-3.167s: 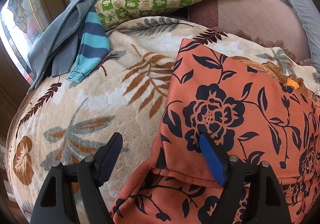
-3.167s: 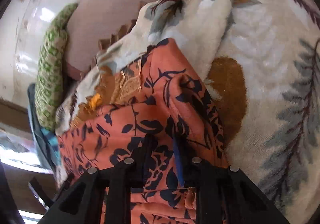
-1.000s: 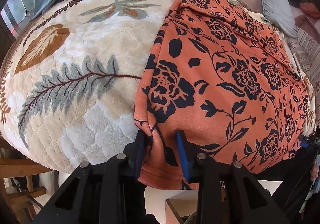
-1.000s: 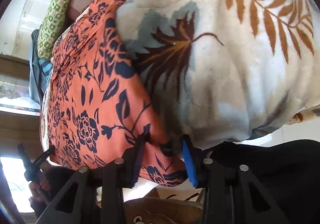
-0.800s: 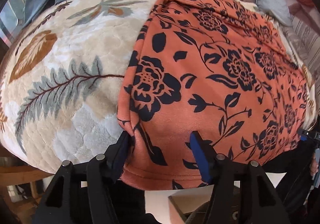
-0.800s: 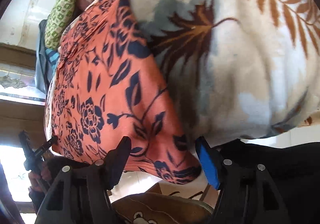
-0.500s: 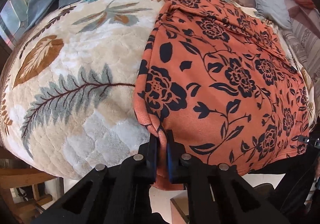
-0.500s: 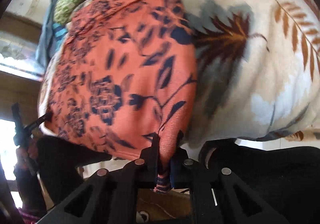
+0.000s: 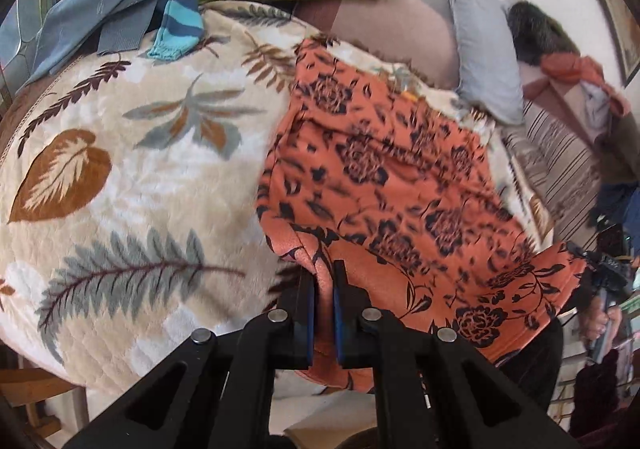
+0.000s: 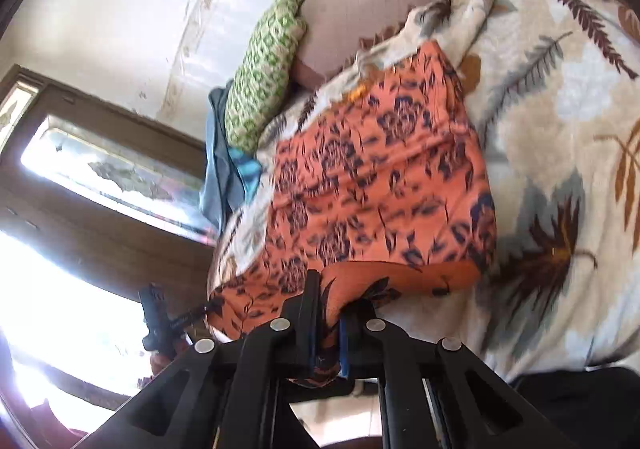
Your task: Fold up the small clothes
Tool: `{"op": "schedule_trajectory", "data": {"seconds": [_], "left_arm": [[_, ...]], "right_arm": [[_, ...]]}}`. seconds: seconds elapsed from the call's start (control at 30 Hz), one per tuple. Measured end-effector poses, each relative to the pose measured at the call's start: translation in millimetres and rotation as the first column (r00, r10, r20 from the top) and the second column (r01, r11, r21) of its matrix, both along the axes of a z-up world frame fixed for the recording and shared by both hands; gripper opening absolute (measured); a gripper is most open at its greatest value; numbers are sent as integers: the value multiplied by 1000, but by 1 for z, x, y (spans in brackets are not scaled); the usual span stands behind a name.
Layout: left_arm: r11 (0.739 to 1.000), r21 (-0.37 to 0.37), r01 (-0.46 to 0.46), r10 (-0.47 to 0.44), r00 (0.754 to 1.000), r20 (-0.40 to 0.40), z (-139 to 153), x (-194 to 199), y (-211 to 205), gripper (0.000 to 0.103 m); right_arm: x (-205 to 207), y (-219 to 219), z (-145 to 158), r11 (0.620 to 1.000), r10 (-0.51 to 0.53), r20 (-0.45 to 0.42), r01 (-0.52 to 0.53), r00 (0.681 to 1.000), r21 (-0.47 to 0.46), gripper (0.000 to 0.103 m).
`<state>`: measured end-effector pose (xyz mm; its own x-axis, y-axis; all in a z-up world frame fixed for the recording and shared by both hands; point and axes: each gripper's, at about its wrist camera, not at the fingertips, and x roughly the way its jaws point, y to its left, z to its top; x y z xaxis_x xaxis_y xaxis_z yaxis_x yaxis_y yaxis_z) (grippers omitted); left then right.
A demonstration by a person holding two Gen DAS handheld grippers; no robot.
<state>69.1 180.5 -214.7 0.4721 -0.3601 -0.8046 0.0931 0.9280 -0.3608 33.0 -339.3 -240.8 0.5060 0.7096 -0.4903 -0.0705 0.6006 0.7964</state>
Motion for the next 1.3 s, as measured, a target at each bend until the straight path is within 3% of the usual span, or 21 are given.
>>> {"op": "schedule_trajectory", "data": {"seconds": [0.2,0.4,0.6,0.7,0.77,0.83,0.93,1.0,1.07,1.1,1.13,1.17,1.2,1.23,1.27,1.3], "left_arm": [[1000,-25,3,-3,1000,19,19,65,-1,7],[999,-52,-12,12,1000,-12,22,177,-8,7],[999,7,-38,38,998,-47,2,291,-29,7],[995,29,-100,103,987,-127,-29,331,-26,11],[983,-21,-181,175,970,-170,-51,340,-16,11],[969,-78,-236,221,962,-157,-60,333,-9,11],[958,-114,-262,263,965,-6,-46,305,-7,12],[941,-178,-289,307,948,82,-32,288,-3,12],[913,-242,-329,368,920,133,-23,269,0,13],[899,-247,-363,409,897,167,-17,258,0,16],[887,-236,-397,446,868,219,-10,250,1,32],[878,-224,-423,474,833,284,-3,239,1,61],[870,-211,-446,493,804,333,1,231,1,74],[866,-190,-463,500,791,352,2,226,-1,85],[867,-159,-473,498,797,343,2,224,-3,85],[872,-139,-469,487,812,323,3,220,-4,85]], "right_arm": [[62,-24,7,994,-108,2,108,994,2,8],[145,-55,5,972,-233,17,232,972,23,8],[239,-78,-20,931,-357,-11,357,934,76,8],[287,-85,-50,915,-375,-120,388,919,114,10],[309,-89,-76,908,-364,-210,395,908,135,10],[316,-95,-98,897,-360,-250,407,899,170,10],[310,-105,-119,866,-366,-236,422,900,268,10],[307,-110,-116,851,-357,-233,418,904,318,10],[307,-110,-101,872,-346,-179,386,921,302,10],[306,-107,-94,884,-342,-150,372,928,283,10],[305,-106,-88,890,-341,-131,365,931,275,10],[302,-105,-84,889,-344,-120,364,931,278,11],[300,-104,-83,886,-346,-112,364,932,289,14],[299,-103,-83,883,-345,-108,361,933,301,17],[298,-103,-82,882,-344,-107,361,933,304,27],[297,-103,-82,879,-349,-109,366,931,305,49]]}}
